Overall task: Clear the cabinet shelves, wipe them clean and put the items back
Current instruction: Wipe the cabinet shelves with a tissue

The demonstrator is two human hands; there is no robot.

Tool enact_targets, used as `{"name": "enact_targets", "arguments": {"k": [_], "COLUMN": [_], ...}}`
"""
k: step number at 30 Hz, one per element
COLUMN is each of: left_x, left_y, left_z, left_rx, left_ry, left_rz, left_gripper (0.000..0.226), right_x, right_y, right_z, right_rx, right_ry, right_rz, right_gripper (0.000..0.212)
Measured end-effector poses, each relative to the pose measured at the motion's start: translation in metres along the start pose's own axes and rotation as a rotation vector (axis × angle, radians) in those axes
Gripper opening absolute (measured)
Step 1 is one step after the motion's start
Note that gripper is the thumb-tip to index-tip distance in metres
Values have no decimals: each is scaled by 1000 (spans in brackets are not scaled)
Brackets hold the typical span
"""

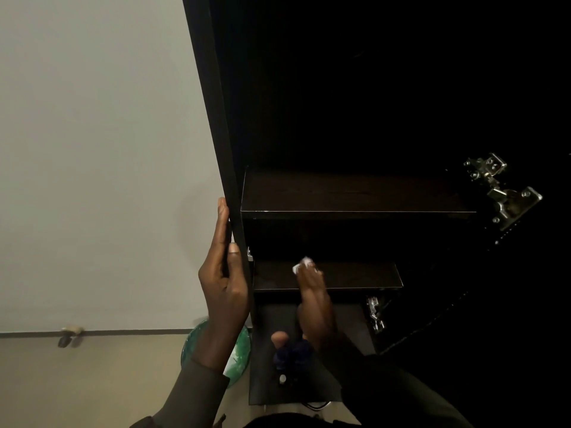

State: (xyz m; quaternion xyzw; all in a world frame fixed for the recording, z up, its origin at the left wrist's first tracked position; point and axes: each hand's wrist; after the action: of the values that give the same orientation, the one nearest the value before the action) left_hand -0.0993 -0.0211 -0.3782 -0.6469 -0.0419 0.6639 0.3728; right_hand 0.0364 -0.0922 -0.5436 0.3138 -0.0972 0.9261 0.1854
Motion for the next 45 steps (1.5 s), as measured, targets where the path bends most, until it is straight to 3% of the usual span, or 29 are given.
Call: {"name": "enact_targets", "arguments": {"k": [4, 6, 9, 11, 15, 19, 25, 29, 31, 34, 36, 40, 45], "left_x": [3, 9, 17, 19, 20, 24, 33, 31, 31, 35, 39, 45, 47], "left_y": [1, 3, 8, 11, 14, 16, 24, 23, 23, 24, 28, 34, 35], "left_z": [0, 1, 1, 0, 0, -1, -5, -6, -5, -3, -3, -4, -5], "left_rx": [-9, -4, 5, 9, -2, 1, -13, -17, -11, 6, 13, 12, 13], "left_ry": [-20, -29, -35, -29, -28, -22, -32, -28, -39, -38, -44, -48, -46], "left_rz": [15, 36, 62, 79, 87, 97, 137, 140, 134, 138, 156, 187, 190], "left_gripper": [51, 52, 53, 52, 51, 51, 52, 52, 52, 52, 52, 51, 52], "right_x": [39, 44, 35, 19, -28, -61, -32, 7, 24, 25, 9, -34, -52], "right_y": [-7, -6, 2, 7, 18, 29, 18, 7, 3, 5, 8, 17, 27], "right_z": [-13, -5, 24, 52, 103, 98, 34, -4, -2, 21, 44, 90, 83], "right_rx": [289, 343, 218, 39, -300, -170, -27, 167, 221, 145, 5, -292, -120], "right_ry": [-86, -230, -427, -488, -359, -179, 11, -79, -215, -465, -584, -375, -132], "right_rz": [136, 125, 58, 3, -316, -393, -146, 52, 48, -25, -80, -342, -373], "right_gripper": [71, 77, 79, 82, 73, 77, 94, 72, 71, 84, 86, 73, 78]}}
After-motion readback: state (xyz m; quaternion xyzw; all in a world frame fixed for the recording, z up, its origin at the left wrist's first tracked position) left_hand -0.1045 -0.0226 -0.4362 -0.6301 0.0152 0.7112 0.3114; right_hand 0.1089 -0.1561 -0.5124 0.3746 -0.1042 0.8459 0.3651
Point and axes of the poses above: each hand's wrist, its own y-axis away from the middle knuckle, its own z-axis out of the back of the hand, x = y × z, and after that the axes turned 14 degrees about x, right-handed
